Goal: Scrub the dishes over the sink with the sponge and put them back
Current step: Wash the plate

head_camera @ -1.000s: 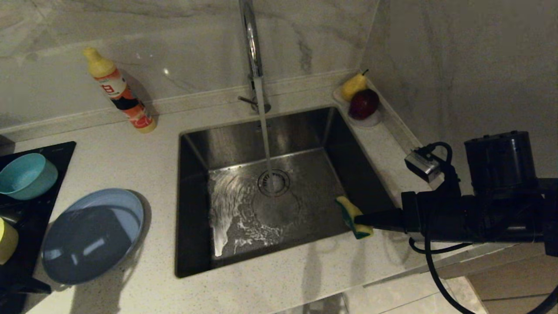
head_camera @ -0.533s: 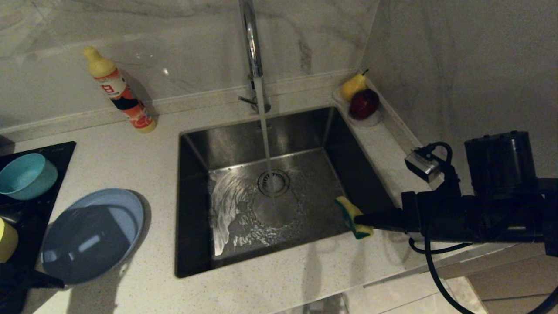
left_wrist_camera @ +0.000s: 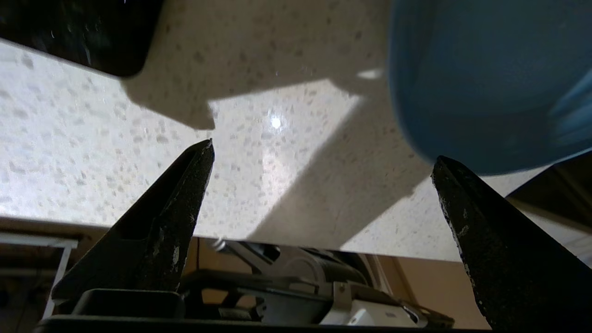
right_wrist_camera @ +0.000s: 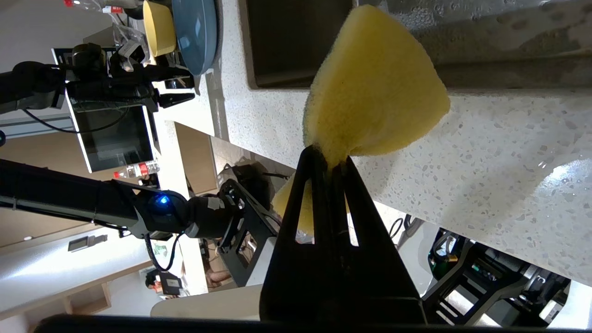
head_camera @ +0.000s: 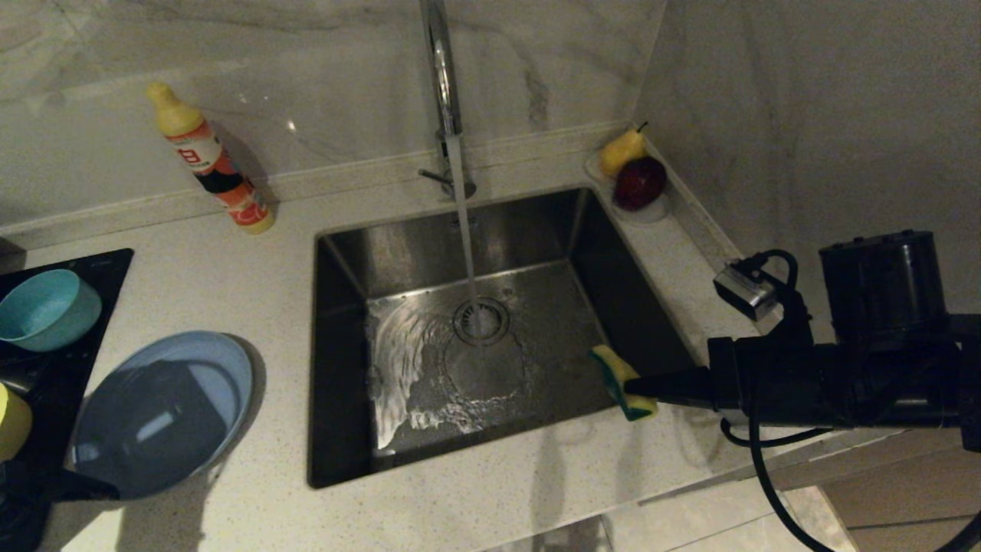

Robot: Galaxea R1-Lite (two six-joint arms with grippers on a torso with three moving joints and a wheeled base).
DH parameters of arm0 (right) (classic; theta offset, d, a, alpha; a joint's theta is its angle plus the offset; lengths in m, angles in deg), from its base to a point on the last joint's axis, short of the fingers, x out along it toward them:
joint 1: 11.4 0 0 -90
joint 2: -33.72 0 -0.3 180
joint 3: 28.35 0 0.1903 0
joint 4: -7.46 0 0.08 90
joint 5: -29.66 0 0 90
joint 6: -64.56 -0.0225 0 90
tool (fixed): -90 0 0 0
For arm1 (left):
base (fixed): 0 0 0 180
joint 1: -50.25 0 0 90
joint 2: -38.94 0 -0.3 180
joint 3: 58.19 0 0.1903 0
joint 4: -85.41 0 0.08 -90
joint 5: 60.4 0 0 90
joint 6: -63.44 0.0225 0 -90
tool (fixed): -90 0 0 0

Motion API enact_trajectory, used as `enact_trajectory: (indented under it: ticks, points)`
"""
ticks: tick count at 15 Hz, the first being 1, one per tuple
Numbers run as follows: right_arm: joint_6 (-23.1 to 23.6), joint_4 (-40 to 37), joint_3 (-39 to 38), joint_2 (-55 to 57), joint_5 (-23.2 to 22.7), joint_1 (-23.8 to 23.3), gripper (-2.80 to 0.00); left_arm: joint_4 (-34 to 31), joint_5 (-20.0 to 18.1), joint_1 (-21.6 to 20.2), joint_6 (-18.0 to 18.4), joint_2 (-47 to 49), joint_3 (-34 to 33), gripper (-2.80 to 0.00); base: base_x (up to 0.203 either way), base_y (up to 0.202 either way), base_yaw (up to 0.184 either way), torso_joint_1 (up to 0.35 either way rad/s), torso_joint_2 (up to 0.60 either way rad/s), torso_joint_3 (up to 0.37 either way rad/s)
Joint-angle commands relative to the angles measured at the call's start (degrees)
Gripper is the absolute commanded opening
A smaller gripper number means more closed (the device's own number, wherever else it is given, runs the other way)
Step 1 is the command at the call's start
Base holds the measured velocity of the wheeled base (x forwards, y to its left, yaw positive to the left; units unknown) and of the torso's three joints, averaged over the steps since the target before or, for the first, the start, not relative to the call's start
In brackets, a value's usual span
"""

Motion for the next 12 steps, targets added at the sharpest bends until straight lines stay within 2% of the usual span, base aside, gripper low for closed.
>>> enact_trajectory:
  ticks: [1, 2, 4, 8, 12]
  points:
    - [-0.1, 0.2, 0.1, 0.1, -0.2, 0.1, -2.80, 0.7, -1.0, -0.1, 0.0, 0.0, -0.1, 0.00, 0.000, 0.000, 0.000, 0.000, 0.00, 0.000]
    - [-0.1, 0.2, 0.0, 0.1, -0.2, 0.1, -2.80, 1.5, -2.4, -0.2, 0.0, -0.1, -0.3, 0.00, 0.000, 0.000, 0.000, 0.000, 0.00, 0.000]
    - [-0.1, 0.1, 0.0, 0.2, -0.2, 0.1, -2.80, 3.1, -2.6, -0.3, 0.0, -0.5, -0.5, 0.00, 0.000, 0.000, 0.000, 0.000, 0.00, 0.000]
    - [-0.1, 0.2, 0.0, 0.5, -0.2, 0.0, -2.80, 10.1, -4.0, -0.3, 0.0, -1.2, -2.4, 0.00, 0.000, 0.000, 0.000, 0.000, 0.00, 0.000]
    - [0.0, 0.2, -0.1, 1.1, -0.2, 0.0, -2.80, 11.3, -7.5, -0.2, 0.0, -1.3, -2.5, 0.00, 0.000, 0.000, 0.000, 0.000, 0.00, 0.000]
